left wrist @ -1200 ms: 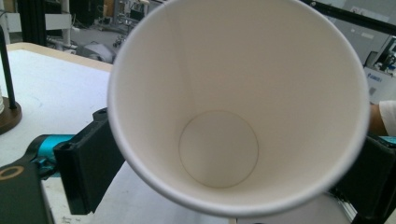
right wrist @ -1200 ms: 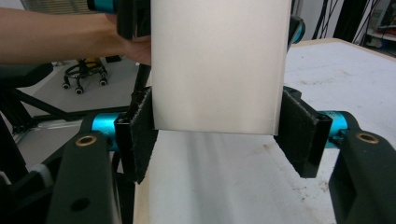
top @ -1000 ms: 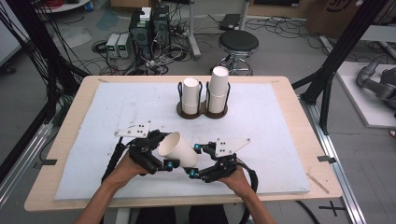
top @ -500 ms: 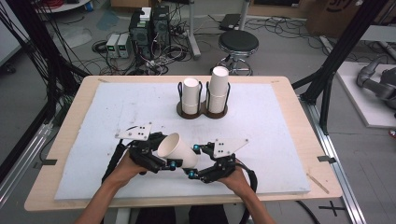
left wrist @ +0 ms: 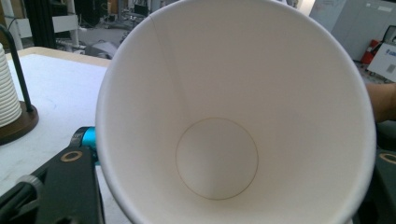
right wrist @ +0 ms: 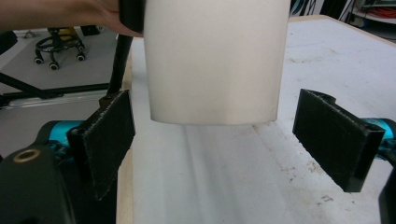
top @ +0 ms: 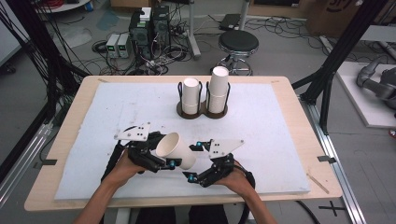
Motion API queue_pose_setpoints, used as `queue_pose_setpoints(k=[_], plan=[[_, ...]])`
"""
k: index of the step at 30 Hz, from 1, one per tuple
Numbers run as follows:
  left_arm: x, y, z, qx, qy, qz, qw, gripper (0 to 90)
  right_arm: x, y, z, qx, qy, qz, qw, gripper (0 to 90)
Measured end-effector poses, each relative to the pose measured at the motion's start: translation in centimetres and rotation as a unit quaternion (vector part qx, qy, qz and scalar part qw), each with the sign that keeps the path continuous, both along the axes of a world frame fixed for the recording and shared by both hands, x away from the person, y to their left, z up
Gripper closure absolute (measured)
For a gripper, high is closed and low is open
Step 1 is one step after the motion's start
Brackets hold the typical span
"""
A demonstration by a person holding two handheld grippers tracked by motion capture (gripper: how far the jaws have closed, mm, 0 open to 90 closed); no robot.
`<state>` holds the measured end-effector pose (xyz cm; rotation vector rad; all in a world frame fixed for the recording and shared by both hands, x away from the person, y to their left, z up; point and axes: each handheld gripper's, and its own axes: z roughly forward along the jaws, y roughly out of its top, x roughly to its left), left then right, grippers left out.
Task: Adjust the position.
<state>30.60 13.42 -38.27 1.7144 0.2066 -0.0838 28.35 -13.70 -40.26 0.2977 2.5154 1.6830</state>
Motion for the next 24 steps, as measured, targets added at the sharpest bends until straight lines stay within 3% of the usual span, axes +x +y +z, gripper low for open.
queue_pose_setpoints(k=[4,10,15,18,24], plan=[[0.0,0.2,0.1,0.002,0.0,0.005,1.0,27.6,0.0,-0.1,0.0,-0.004,-0.001,0.0,1.0,13.5],[0.1,0.7,0.4,0.014,-0.007,0.016,0.9997,27.6,0.3,-1.3,0.0,-0.004,0.003,-0.022,0.9997,13.6],[0.1,0.8,0.9,0.042,-0.019,0.033,0.9984,27.5,0.5,-2.8,-0.2,-0.008,-0.002,-0.048,0.9988,13.6],[0.3,0.8,1.2,0.054,-0.025,0.04,0.9974,27.5,0.7,-3.9,-0.4,-0.009,-0.002,-0.08,0.9968,13.6],[0.5,0.8,1.4,0.077,-0.028,0.053,0.9953,27.5,1.1,-6.3,-0.7,-0.008,0.001,-0.149,0.9888,13.7]])
